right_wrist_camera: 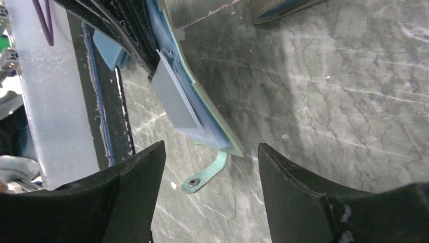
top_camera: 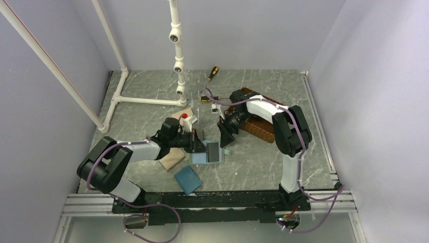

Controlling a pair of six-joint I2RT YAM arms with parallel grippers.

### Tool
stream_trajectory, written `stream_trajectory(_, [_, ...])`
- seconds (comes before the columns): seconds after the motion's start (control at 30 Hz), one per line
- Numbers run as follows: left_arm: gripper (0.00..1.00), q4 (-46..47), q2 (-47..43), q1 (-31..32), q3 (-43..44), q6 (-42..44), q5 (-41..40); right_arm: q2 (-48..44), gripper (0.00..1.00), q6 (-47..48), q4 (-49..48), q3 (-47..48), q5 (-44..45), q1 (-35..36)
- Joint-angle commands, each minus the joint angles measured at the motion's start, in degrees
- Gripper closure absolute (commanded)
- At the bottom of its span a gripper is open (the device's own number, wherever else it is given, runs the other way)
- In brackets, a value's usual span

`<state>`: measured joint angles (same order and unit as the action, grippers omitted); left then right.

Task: Take the credit cards out of the card holder
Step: Remove the credit card from the card holder.

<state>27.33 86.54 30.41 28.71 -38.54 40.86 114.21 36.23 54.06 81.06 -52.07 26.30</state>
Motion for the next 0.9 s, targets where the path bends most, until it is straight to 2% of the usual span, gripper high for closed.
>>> stream_trajectory(0.0, [1.0, -10.7, -2.4, 2.5, 3.4, 8.6, -2.1, -2.9, 0.29, 8.3, 0.3, -0.5, -0.7, 0.1])
stream_trajectory(0.27, [1.0, -13.7, -2.8, 5.0, 5.3, 11.2, -4.5, -0.8, 0.3, 10.6, -0.2, -2.1, -2.1, 0.7])
stream_trajectory(0.63, [1.0, -6.7, -4.7, 5.3, 1.4, 8.2, -5.1, 3.6, 0.44, 16.0, 6.8, -0.4, -8.0, 2.3])
stream_trajectory(0.8, [1.0, -5.3, -4.8, 5.3, 0.1, 7.3, -5.9, 4.3, 0.56, 16.9, 8.2, 0.4, -8.0, 2.9])
stream_trajectory(0.87, [1.0, -5.2, -5.2, 5.3, -0.4, 7.3, -6.5, 4.3, 0.67, 17.2, 8.8, 0.7, -7.7, 2.9])
